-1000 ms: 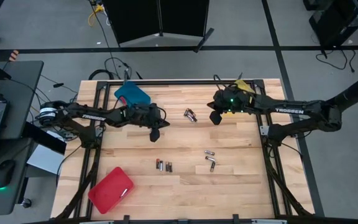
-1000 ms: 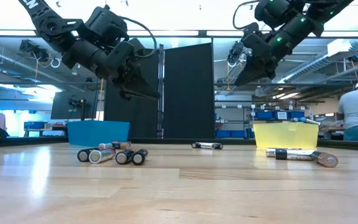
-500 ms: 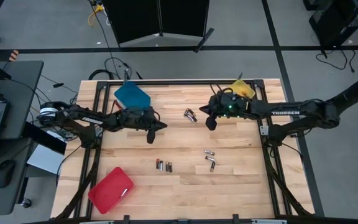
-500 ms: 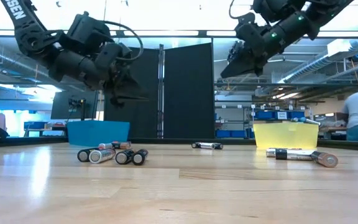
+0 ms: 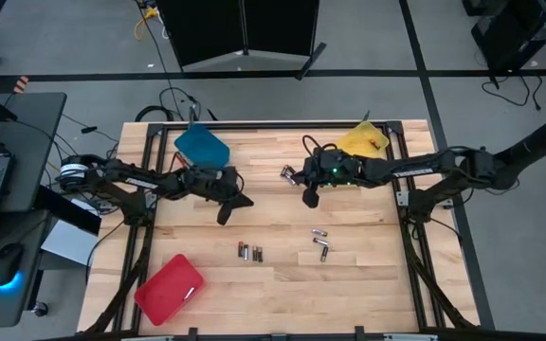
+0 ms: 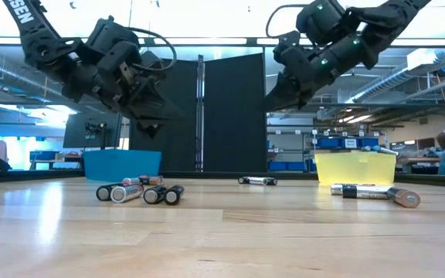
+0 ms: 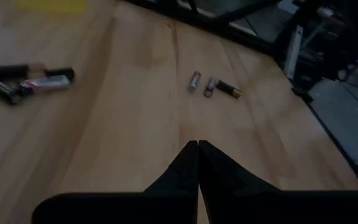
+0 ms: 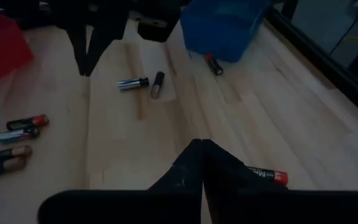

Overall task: Sort batteries
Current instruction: Put the black brown battery into the blue bin, then put the black silver battery into the red bin

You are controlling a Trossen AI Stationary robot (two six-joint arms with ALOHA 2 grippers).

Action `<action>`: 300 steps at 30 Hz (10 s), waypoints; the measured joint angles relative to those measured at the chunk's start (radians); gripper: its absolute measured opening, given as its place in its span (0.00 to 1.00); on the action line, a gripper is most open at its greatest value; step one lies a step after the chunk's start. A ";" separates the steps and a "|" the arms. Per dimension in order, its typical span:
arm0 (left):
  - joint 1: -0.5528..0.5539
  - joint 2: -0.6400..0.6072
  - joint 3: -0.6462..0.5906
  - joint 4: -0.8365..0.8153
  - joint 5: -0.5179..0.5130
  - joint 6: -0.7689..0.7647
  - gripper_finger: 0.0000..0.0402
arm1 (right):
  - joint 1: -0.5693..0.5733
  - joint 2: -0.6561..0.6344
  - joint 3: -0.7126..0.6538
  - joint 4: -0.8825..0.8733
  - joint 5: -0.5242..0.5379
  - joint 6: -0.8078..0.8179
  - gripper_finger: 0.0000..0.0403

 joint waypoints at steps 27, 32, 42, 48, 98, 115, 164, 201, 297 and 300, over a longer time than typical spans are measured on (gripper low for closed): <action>0.017 0.003 0.378 -0.941 -0.263 0.445 0.39 | -0.008 0.002 0.000 -0.024 -0.001 -0.013 0.06; 0.017 0.048 0.378 -0.945 -0.266 0.445 0.41 | -0.008 0.002 0.000 -0.026 -0.005 -0.013 0.05; 0.017 0.126 0.377 -0.951 -0.301 0.462 0.41 | -0.008 0.002 0.000 -0.028 -0.005 -0.012 0.05; 0.027 0.133 0.377 -0.957 -0.348 0.488 0.41 | -0.008 0.002 0.000 -0.028 -0.005 -0.012 0.04; 0.495 0.084 0.661 -1.380 -0.607 0.377 0.10 | -0.003 0.002 0.001 -0.080 -0.003 -0.031 0.05; 0.574 0.276 0.604 -1.233 -0.554 0.314 0.10 | -0.003 0.002 0.001 -0.080 0.000 -0.034 0.05; 0.045 -0.405 -0.072 -0.318 -0.435 0.177 0.16 | 0.343 0.001 0.040 -0.616 -0.035 0.507 0.31; 0.027 -0.404 -0.074 -0.332 -0.429 0.126 0.16 | 0.387 0.174 0.039 -0.667 0.081 0.444 0.17; -0.066 -0.278 0.219 -0.042 -0.051 0.292 0.14 | 0.120 0.122 0.035 0.473 0.184 -0.113 0.44; -0.107 -0.350 0.304 -0.393 -0.065 0.314 0.14 | 0.102 0.122 0.035 0.394 0.245 -0.110 0.35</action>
